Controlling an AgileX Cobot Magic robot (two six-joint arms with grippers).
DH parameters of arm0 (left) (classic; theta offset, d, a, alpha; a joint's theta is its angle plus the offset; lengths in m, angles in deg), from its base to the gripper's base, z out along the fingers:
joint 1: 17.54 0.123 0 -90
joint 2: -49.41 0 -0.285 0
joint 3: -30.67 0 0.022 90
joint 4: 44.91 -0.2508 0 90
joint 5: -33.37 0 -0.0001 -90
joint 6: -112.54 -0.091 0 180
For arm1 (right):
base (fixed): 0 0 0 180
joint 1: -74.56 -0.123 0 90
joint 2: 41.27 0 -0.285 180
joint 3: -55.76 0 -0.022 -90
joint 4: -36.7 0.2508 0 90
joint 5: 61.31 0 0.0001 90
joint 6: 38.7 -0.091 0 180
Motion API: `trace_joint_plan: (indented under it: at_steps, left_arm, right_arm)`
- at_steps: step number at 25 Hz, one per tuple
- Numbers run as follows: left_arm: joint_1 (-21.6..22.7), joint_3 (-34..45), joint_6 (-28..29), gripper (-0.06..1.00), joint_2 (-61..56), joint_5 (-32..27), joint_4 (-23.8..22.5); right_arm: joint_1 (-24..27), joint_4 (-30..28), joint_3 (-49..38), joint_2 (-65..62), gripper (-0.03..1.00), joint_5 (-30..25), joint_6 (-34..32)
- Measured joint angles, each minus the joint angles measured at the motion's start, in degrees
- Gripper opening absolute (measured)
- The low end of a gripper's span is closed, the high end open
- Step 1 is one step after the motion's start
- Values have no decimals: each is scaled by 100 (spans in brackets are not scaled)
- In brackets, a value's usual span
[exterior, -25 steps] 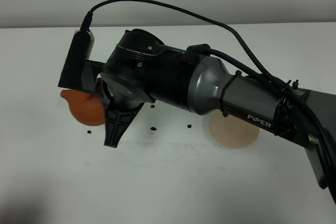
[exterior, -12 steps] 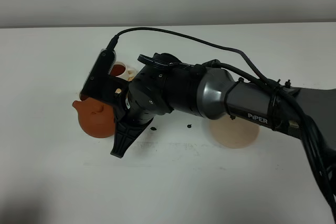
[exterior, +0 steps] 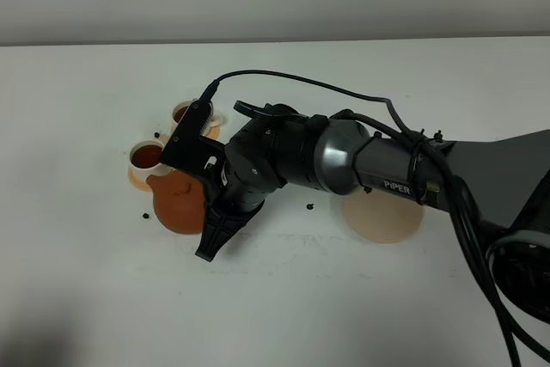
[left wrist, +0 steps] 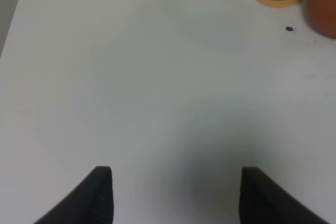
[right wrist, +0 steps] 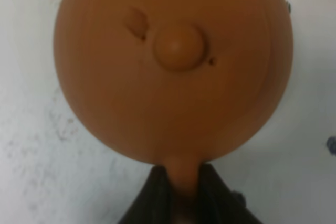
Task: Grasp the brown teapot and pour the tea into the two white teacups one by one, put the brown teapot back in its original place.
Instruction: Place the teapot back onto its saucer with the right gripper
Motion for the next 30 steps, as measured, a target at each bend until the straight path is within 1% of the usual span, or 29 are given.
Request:
trace_joint_plan:
  at_steps: [4,6,8,12,15,20,24,27,30]
  left_arm:
    - [0,0,0,50,0,0,0]
    - [0,0,0,50,0,0,0]
    - [0,0,5,50,0,0,0]
    - [0,0,2,50,0,0,0]
    - [0,0,2,50,0,0,0]
    - [0,0,2,50,0,0,0]
    - [0,0,2,50,0,0,0]
    - [0,0,2,50,0,0,0]
    - [0,0,2,50,0,0,0]
  right_arm:
    - [33,100,-1,-374,9,-411,-6]
    - [80,171,-6,-638,9,-532,-17]
    - [163,223,-154,-978,9,-489,-44]
    - [553,311,-1086,-1752,9,133,-219]
    - [1009,342,-1925,-2317,9,616,-553]
    - [1823,347,-3228,-3218,9,1179,-1120]
    - [2349,413,-4051,-3862,9,1453,-1677]
    - [2512,655,-4522,-4087,9,1583,-1843]
    - [2534,969,-4855,-4114,9,1690,-1906]
